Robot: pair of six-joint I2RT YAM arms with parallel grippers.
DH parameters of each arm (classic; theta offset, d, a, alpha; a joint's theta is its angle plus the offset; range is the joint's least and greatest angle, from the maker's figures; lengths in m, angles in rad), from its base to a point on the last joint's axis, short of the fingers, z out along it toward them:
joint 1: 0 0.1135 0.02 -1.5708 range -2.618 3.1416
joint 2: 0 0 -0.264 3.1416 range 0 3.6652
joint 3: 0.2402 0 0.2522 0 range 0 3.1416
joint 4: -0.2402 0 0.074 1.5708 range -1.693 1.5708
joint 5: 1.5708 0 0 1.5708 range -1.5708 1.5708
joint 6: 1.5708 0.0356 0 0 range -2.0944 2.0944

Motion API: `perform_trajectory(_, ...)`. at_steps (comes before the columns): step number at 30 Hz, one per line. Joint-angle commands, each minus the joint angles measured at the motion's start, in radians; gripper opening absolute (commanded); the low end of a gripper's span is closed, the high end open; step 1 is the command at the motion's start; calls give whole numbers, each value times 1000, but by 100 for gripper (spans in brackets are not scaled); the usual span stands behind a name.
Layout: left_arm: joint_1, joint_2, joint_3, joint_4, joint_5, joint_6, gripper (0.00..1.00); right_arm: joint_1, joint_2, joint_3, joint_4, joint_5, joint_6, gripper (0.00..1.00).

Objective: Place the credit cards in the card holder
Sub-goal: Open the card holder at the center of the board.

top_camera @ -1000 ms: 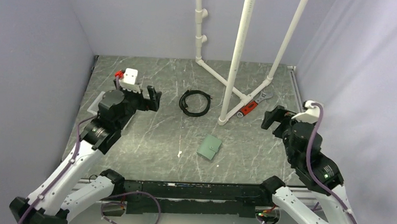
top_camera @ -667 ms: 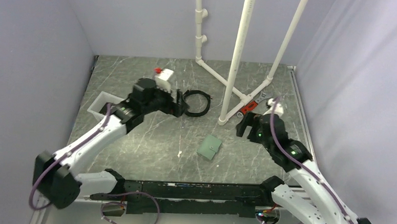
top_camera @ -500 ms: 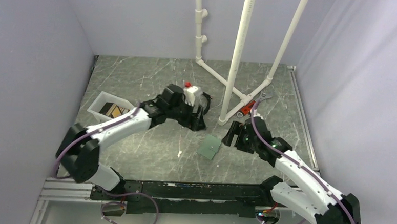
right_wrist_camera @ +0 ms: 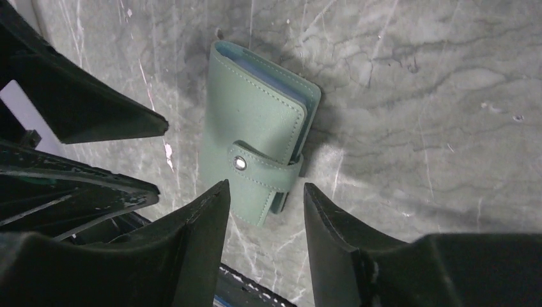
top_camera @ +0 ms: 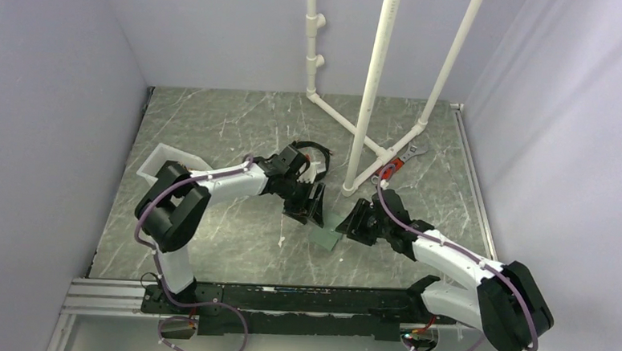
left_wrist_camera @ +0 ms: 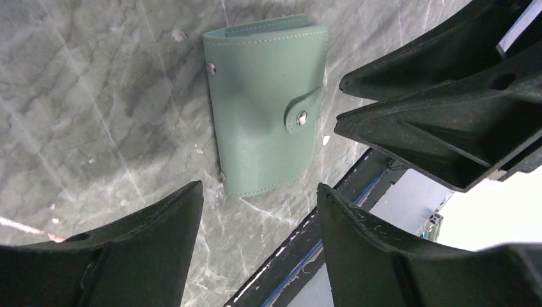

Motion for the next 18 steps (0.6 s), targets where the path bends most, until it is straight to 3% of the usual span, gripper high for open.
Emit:
perform_trajectory(1, 12, 54, 52, -12, 58, -23, 71, 0, 32, -27, 139, -2, 22, 48)
perform_trajectory(11, 34, 156, 18, 135, 222, -123, 67, 0, 149, -82, 309, -48, 16, 22)
perform_trajectory(18, 55, 126, -30, 270, 301, -183, 59, 2, 180, -108, 379, -68, 32, 18)
